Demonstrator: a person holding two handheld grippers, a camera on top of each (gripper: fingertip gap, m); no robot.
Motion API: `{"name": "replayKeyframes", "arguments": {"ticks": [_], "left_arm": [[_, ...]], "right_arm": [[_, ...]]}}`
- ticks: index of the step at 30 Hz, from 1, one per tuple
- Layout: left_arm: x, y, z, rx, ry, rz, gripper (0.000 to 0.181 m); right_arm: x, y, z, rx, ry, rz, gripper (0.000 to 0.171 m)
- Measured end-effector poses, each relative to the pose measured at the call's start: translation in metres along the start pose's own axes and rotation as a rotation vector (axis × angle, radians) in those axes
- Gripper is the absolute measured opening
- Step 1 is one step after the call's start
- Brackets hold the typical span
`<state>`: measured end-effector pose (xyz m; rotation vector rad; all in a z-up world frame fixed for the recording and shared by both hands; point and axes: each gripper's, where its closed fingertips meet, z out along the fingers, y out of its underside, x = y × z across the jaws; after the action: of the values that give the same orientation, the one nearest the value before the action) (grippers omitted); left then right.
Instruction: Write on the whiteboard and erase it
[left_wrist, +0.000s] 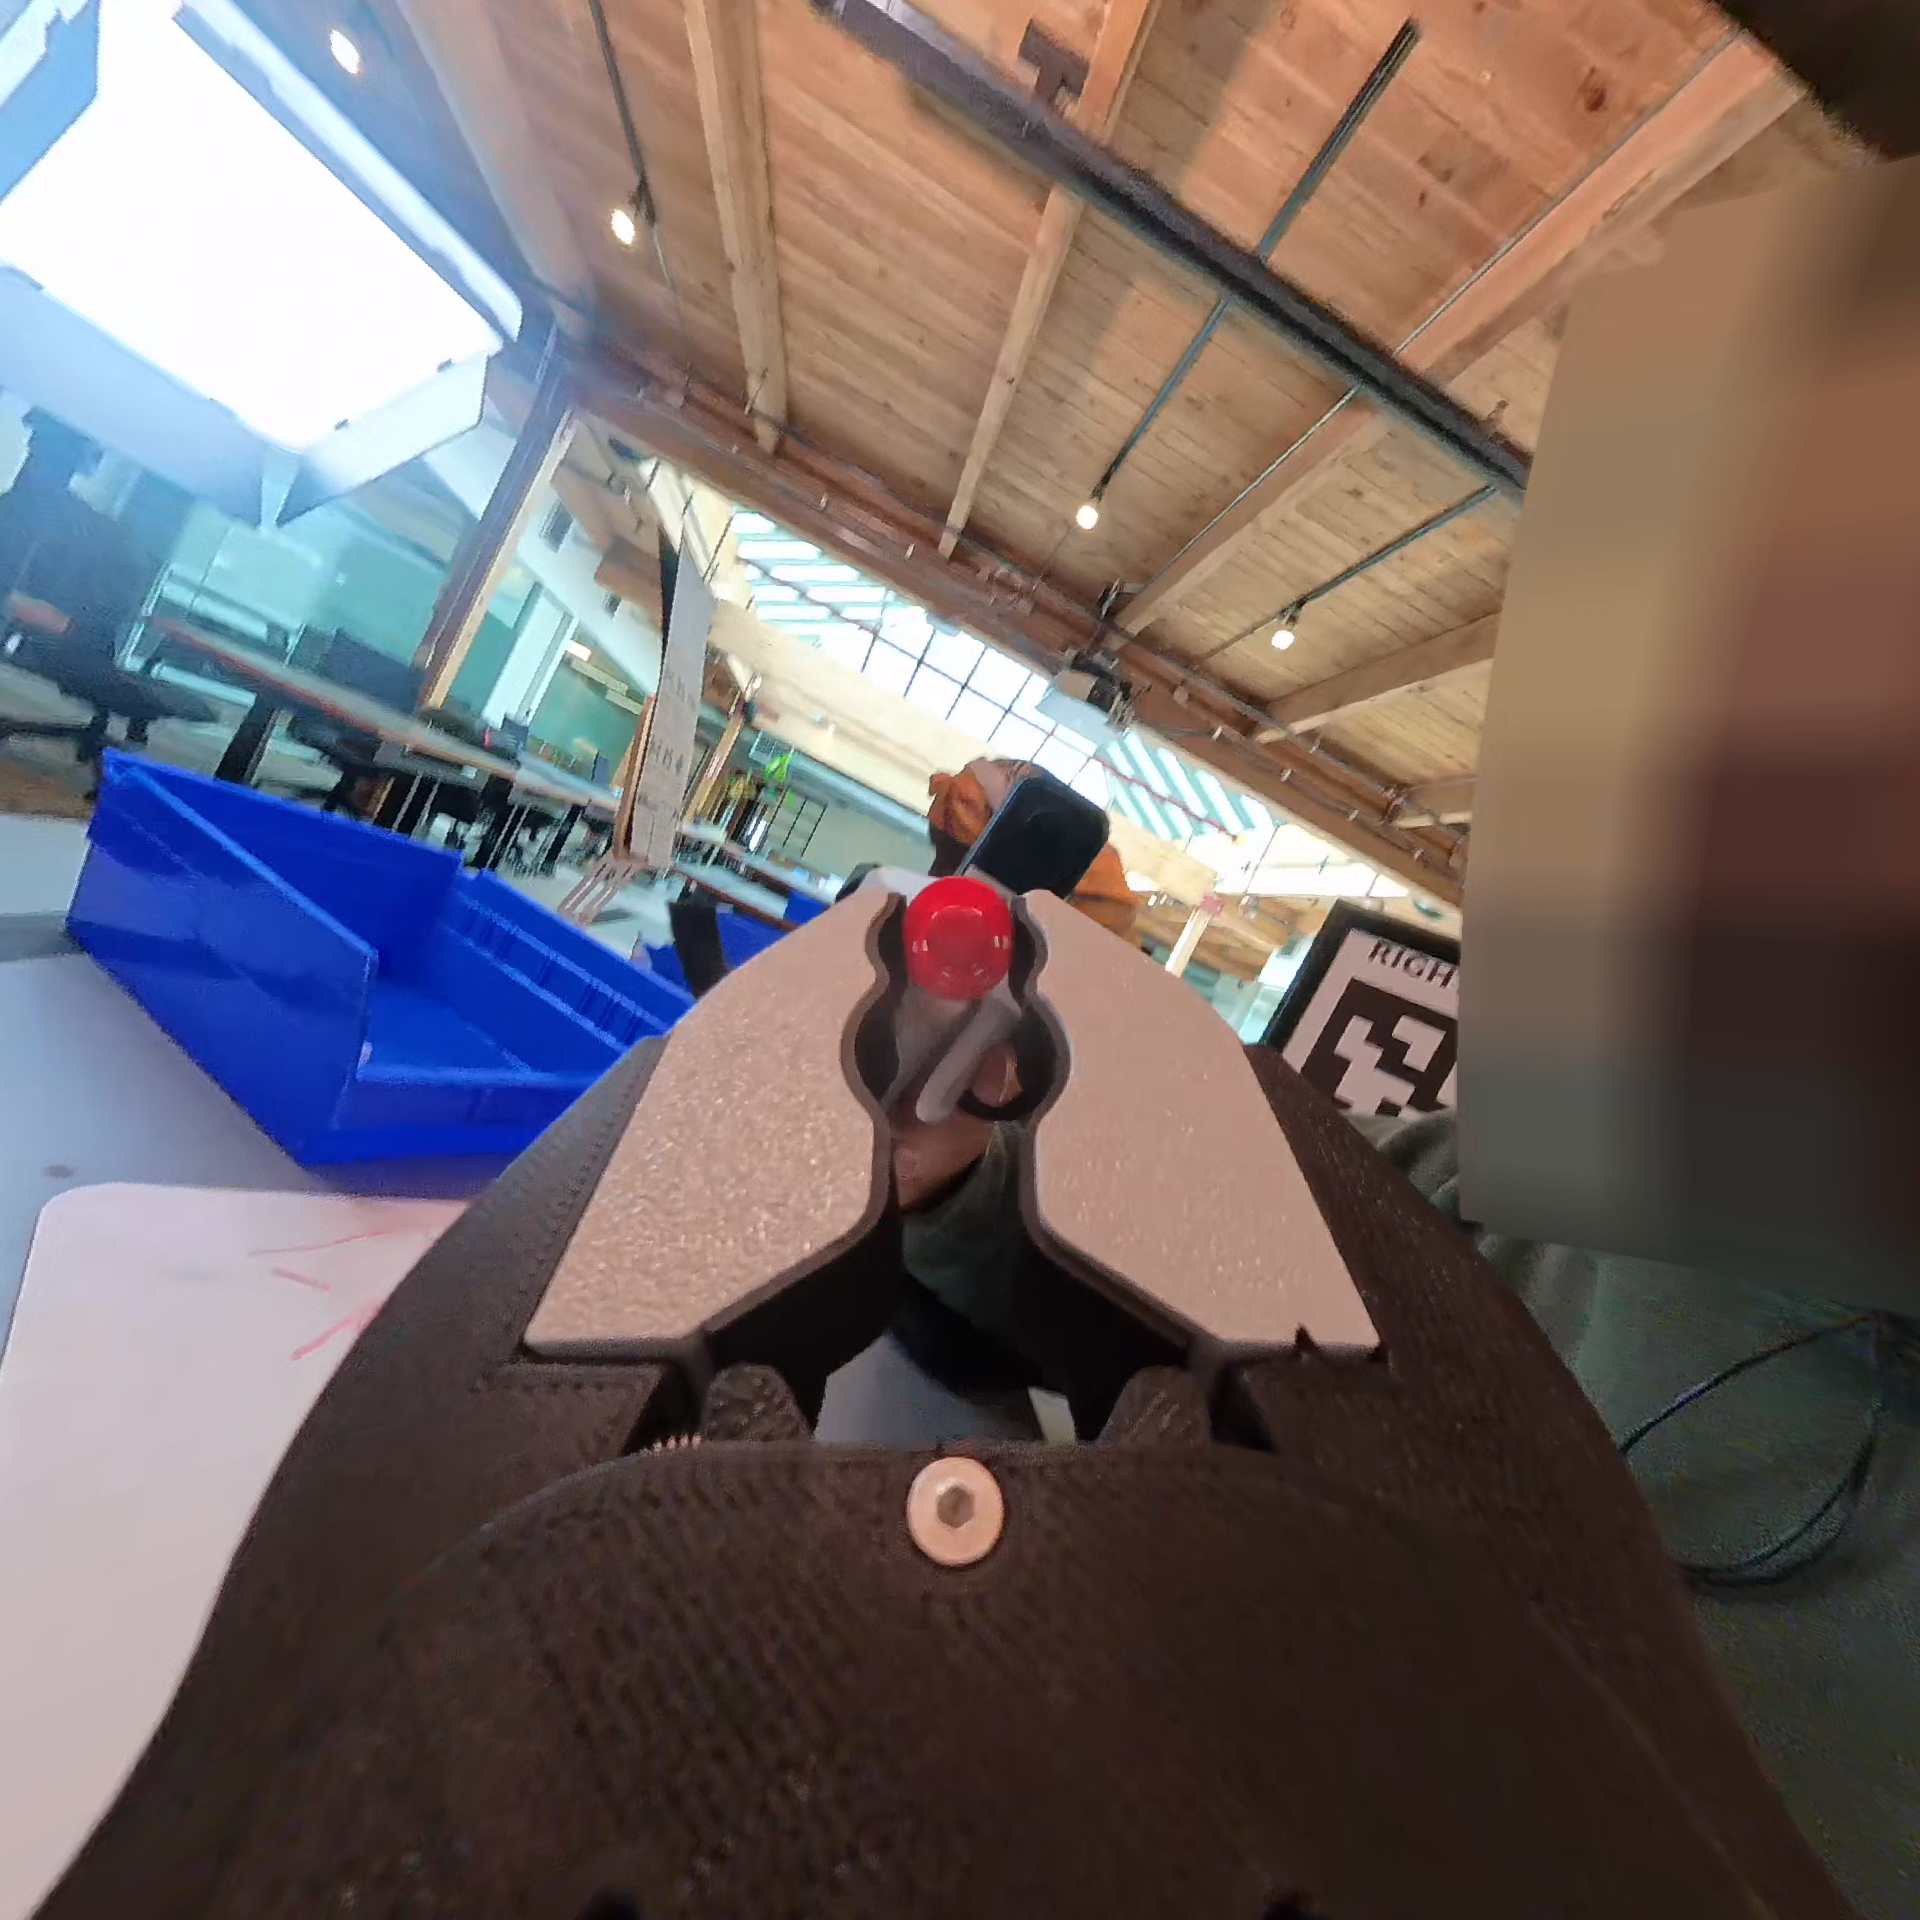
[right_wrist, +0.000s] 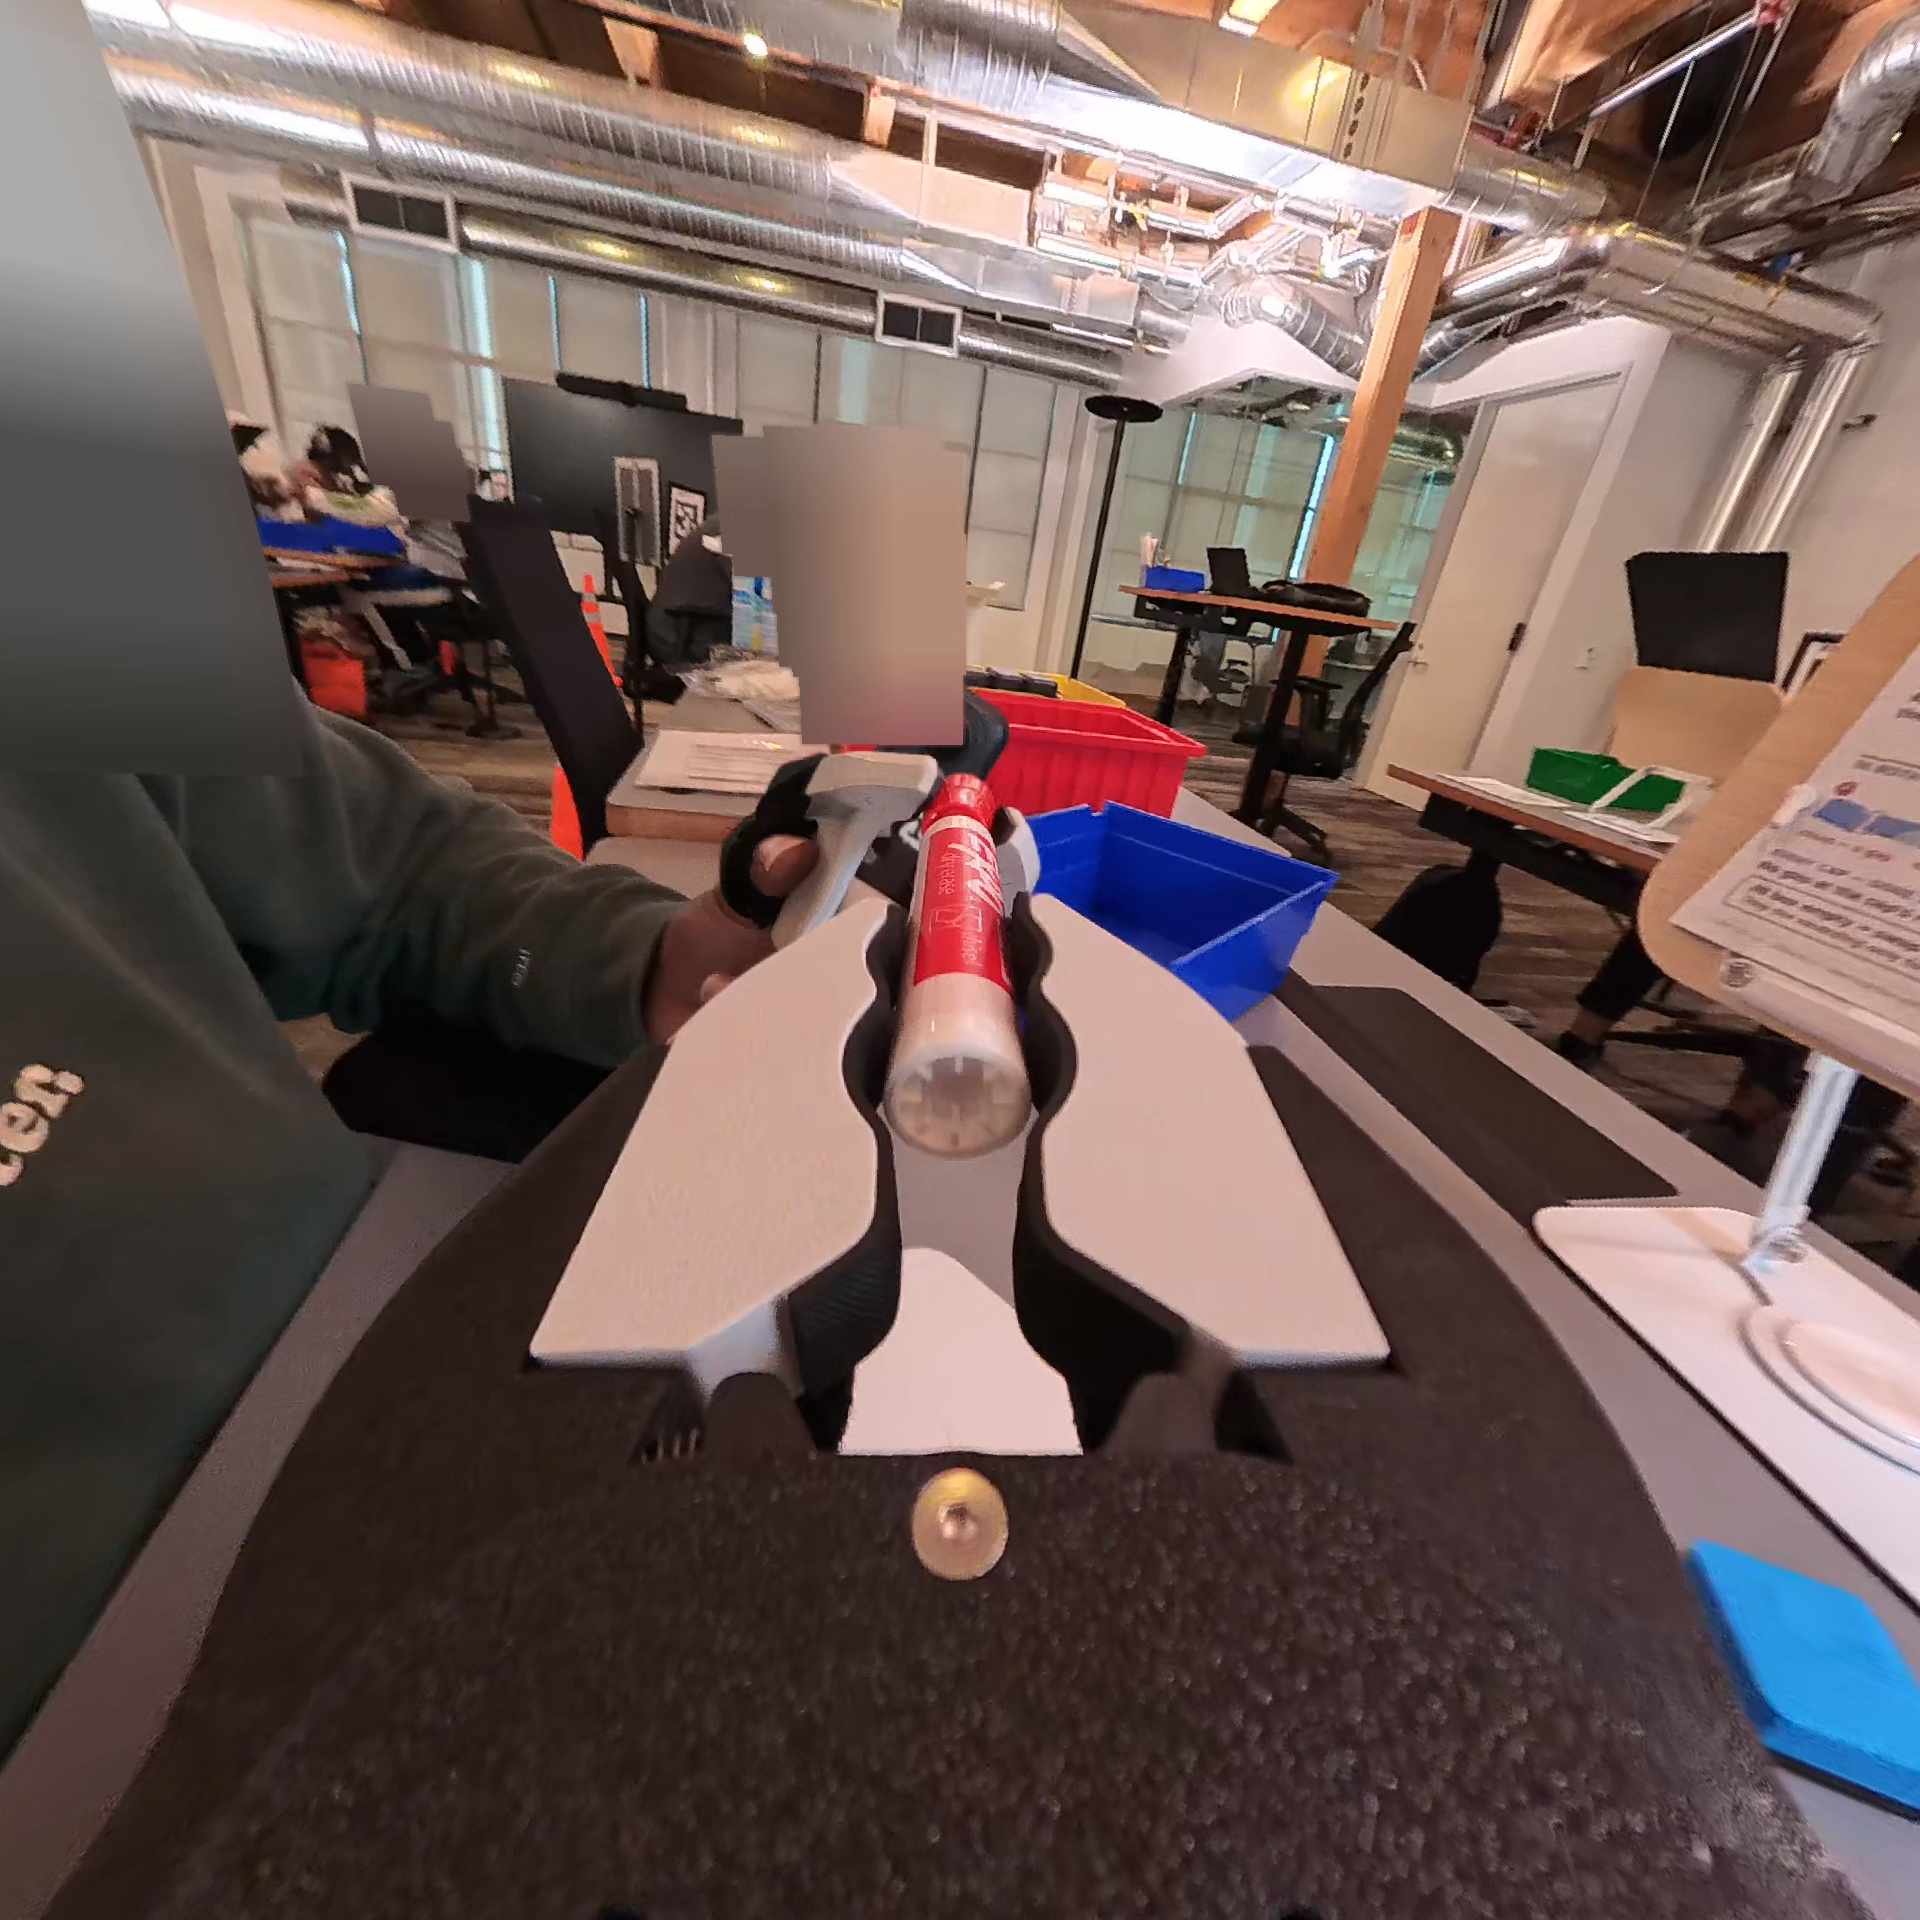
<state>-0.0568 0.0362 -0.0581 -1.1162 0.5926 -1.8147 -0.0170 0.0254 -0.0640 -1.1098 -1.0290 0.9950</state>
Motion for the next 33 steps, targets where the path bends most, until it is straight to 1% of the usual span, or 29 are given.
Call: {"name": "replayKeyframes", "arguments": {"ticks": [2,5,9,15,18,21,25,28,33], "left_arm": [[-0.002,0.004,0.001,-0.052,-0.034,0.033,0.019],[-0.004,0.004,0.001,-0.058,-0.068,0.043,0.02],[0.0,0.009,-0.001,-0.141,-0.044,0.063,0.02],[-0.002,0.004,-0.001,-0.092,-0.028,0.029,0.02],[0.0,-0.002,0.002,-0.089,-0.025,0.071,0.02],[-0.002,-0.008,0.007,-0.097,-0.044,0.152,0.02],[-0.002,-0.008,0.014,-0.158,-0.03,0.204,0.02],[-0.003,-0.004,0.017,-0.221,0.002,0.165,0.02],[0.003,-0.002,0.019,-0.256,0.051,0.072,0.021]], "right_arm": [[0.0,0.002,-0.003,-0.005,0.006,-0.013,0.02],[0.0,0.005,-0.003,0.015,0.03,-0.022,0.02],[-0.002,0.006,-0.004,0.013,-0.015,0.006,0.02],[0.001,0.011,-0.001,0.109,-0.014,0.153,0.02],[0.003,0.011,0.001,0.167,-0.016,0.255,0.021],[0.006,0.007,0.002,0.211,0.016,0.29,0.021],[0.009,0.002,-0.003,0.223,0.013,0.284,0.021],[0.009,0.002,-0.007,0.207,0.034,0.211,0.02],[0.004,-0.003,-0.009,0.184,0.054,0.068,0.02]]}}
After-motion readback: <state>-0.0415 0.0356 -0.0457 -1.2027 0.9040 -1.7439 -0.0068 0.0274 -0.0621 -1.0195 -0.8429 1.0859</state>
